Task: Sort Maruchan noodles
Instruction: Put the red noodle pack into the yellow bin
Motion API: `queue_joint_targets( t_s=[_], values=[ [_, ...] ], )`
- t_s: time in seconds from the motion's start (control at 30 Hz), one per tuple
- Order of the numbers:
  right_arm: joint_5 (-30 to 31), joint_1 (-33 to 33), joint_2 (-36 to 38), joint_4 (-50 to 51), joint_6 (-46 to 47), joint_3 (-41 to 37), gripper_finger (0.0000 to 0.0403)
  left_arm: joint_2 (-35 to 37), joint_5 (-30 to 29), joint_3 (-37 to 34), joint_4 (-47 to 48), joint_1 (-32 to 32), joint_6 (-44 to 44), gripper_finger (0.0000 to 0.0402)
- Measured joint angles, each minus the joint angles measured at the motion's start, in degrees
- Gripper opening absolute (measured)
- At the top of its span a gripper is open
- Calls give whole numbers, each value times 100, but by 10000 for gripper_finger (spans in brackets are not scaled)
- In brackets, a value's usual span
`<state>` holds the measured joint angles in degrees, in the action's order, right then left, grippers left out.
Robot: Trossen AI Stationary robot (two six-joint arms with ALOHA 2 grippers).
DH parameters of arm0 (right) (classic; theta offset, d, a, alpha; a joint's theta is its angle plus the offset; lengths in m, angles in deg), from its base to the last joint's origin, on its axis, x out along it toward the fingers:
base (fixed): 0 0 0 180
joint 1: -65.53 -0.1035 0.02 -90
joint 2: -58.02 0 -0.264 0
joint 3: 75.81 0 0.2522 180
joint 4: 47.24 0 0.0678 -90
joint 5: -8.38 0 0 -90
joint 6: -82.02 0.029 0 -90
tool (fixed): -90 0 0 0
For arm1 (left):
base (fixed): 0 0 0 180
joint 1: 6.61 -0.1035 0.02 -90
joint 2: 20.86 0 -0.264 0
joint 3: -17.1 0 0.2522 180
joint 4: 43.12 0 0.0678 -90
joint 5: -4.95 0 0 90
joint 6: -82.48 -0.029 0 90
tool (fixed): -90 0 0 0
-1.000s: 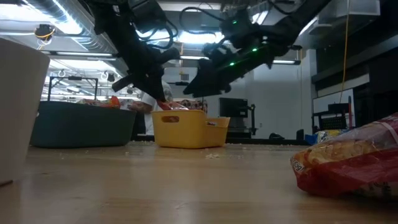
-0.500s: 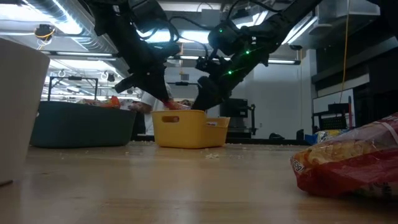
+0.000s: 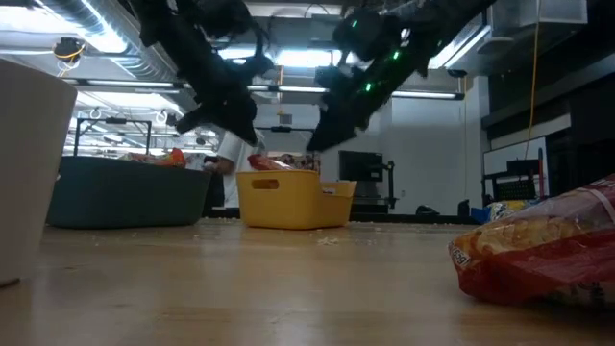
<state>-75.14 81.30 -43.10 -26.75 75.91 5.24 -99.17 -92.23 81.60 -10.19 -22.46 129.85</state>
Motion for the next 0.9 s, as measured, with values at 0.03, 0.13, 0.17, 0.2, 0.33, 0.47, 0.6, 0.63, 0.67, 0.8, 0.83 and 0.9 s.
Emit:
queue_joint_targets(
  t_s=[0.03,0.13,0.17,0.2,0.33,0.47,0.6,0.63,0.67,0.8,0.83,0.9],
  values=[
    [-6,0,142,13,-17,0,294,91,-102,2,-49,-6,0,3],
    [-4,2,618,213,-26,2,294,459,-386,4,-42,-43,-2,2],
    [-4,0,785,295,-27,3,294,572,-500,5,-107,-41,-3,2],
    [-15,2,967,436,-24,4,294,680,-601,7,-134,-29,-10,1],
    [-487,-4,1698,1119,22,7,294,851,-723,7,-719,88,-421,7],
    [-1099,-44,2557,1896,176,7,294,723,-461,14,-1687,343,-998,24],
    [-1609,-167,3376,2856,286,9,294,404,370,4,-2745,749,-1579,51],
    [-1677,-223,3571,3129,291,9,294,325,628,4,-2929,877,-1688,59],
    [-1699,-297,3742,3383,296,9,294,229,855,4,-3169,1013,-1795,67],
    [-1713,-790,4272,4064,564,-33,294,-208,1192,4,-3673,1608,-2197,97],
    [-1724,-951,4384,4154,647,-88,294,-309,1249,4,-3770,1732,-2276,105],
    [-1724,-1351,4557,4301,899,-215,294,-503,1291,4,-3923,1967,-2385,120]
  ],
)
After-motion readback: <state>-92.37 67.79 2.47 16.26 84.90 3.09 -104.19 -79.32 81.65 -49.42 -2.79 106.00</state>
